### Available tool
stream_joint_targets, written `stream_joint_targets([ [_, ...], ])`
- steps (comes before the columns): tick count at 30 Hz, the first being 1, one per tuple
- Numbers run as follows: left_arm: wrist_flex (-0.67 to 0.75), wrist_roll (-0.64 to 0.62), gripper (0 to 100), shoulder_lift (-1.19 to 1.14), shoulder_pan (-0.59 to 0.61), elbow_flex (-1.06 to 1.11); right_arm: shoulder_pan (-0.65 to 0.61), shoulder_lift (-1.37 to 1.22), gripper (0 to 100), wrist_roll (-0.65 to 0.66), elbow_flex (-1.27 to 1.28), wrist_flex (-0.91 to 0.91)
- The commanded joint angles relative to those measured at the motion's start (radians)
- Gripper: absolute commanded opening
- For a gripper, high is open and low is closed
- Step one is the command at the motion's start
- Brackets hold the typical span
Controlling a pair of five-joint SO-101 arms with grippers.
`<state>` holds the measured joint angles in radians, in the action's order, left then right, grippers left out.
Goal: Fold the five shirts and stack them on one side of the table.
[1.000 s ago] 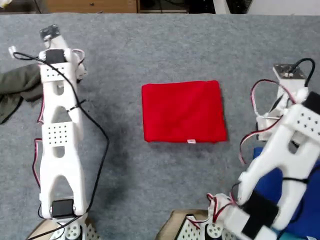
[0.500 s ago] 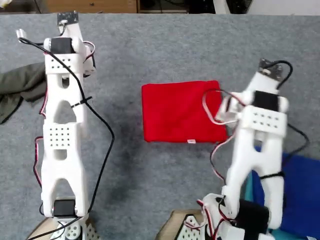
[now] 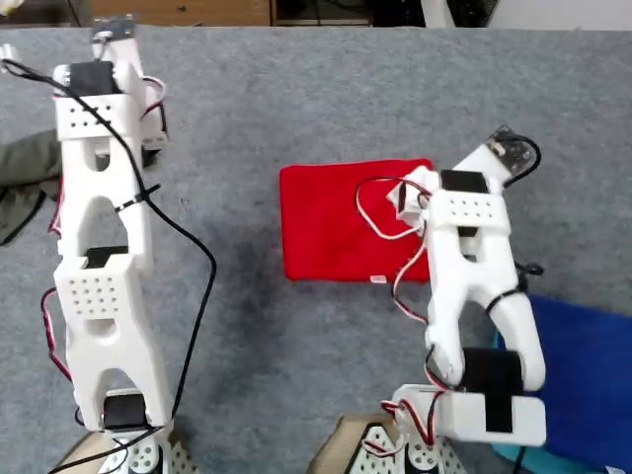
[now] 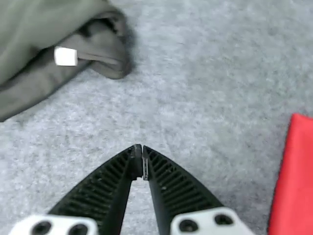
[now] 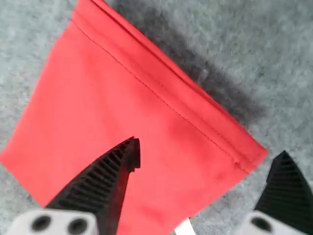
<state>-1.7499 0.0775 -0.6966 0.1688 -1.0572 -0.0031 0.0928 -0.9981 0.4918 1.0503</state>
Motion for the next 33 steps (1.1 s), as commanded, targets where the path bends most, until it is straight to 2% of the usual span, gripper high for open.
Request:
stream_joint_targets([
  [1,-0.008,0.012,2,0.067,0.032,-0.003,-0.031,-0.016,40.1,-0.025,-0.001,-0.037],
  [14,-0.008,0.014,2,0.064,0.041,-0.003,-0.082,-0.229,40.1,-0.083,0.025,-0.293],
  [28,-0.008,0.014,2,0.064,0.041,-0.003,-0.082,-0.216,40.0,-0.015,0.03,-0.298],
  [30,-0.008,0.014,2,0.064,0.041,-0.003,-0.082,-0.217,37.3,-0.014,0.028,-0.298],
  [33,-0.008,0.014,2,0.058,0.041,-0.003,-0.079,-0.217,25.2,0.029,0.027,-0.302],
])
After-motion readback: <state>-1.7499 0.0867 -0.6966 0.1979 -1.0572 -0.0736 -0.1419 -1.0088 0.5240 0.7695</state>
